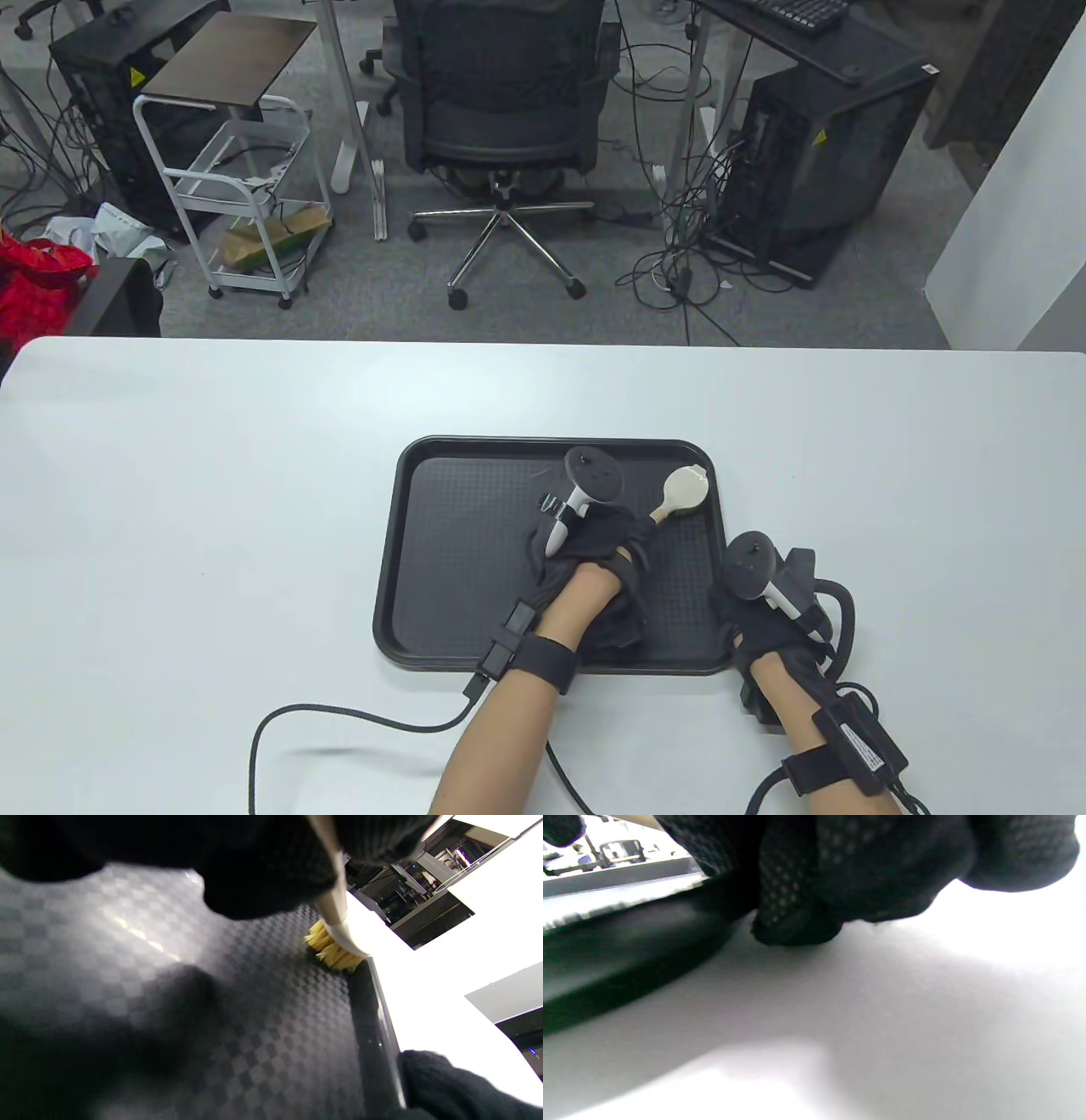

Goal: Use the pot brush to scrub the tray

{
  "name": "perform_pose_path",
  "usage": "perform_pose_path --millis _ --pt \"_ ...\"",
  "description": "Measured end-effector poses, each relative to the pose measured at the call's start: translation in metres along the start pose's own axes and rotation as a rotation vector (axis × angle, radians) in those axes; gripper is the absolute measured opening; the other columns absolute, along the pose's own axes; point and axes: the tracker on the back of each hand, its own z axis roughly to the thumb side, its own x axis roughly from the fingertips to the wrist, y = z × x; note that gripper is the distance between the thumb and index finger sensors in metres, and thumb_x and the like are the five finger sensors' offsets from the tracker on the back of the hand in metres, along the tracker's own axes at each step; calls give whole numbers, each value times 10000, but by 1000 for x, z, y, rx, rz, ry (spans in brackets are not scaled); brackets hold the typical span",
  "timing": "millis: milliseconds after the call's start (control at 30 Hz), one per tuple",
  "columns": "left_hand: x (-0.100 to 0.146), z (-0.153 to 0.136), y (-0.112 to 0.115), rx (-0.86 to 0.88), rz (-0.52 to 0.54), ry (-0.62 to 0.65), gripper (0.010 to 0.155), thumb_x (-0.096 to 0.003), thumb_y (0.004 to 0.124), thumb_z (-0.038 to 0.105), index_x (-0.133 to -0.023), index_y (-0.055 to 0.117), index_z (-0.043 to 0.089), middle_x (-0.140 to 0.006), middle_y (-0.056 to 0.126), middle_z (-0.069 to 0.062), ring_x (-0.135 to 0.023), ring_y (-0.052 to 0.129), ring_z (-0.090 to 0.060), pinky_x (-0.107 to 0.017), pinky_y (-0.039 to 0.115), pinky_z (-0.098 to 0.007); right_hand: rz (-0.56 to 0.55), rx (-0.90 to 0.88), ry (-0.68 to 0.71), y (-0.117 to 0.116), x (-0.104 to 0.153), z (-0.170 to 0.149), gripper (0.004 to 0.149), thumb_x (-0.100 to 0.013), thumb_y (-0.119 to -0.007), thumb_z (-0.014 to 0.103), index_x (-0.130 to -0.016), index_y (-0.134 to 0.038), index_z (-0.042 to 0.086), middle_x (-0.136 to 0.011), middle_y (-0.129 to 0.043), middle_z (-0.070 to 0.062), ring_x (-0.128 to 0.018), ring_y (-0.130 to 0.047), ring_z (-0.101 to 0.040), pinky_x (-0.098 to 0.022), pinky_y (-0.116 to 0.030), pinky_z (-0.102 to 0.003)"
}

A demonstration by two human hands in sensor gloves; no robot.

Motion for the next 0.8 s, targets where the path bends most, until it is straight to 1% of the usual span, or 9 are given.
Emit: perform_pose_path --millis 100,267,567,667,800 --pt "1 0 -2 -24 25 -21 599 -416 753 516 -823 809 79 -445 1032 -28 -23 981 -156 -309 893 -464 -1 1 0 0 0 0 586 -472 -769 375 -954 -625 75 -395 -999 -46 -186 -956 -255 -290 -828 -474" --pt "2 -5 -10 -48 37 -60 595 -416 752 519 -826 813 92 -445 1033 -31 -20 977 -163 -310 890 -468 -1 0 0 0 0 0 584 -472 -769 375 -953 -625 76 -395 -999 -45 -185 -956 -254 -290 -829 -472" --pt "7 -22 -27 -74 40 -122 593 -417 748 525 -831 814 105 -439 1034 -31 -15 974 -171 -308 889 -469 -3 2 -1 0 0 0 585 -473 -768 376 -954 -625 75 -395 -999 -45 -185 -956 -253 -289 -829 -473" --pt "11 -32 -36 -81 42 -142 593 -417 748 525 -831 816 106 -438 1034 -31 -14 974 -171 -309 889 -469 -2 2 -1 0 0 0 585 -473 -768 375 -954 -624 75 -395 -999 -45 -185 -956 -254 -290 -829 -472" --pt "15 -53 -51 -64 50 -173 592 -418 748 525 -831 816 106 -437 1035 -32 -14 974 -173 -309 888 -470 -3 3 -1 0 0 0 585 -473 -768 375 -954 -625 75 -396 -999 -45 -185 -956 -254 -289 -829 -472"
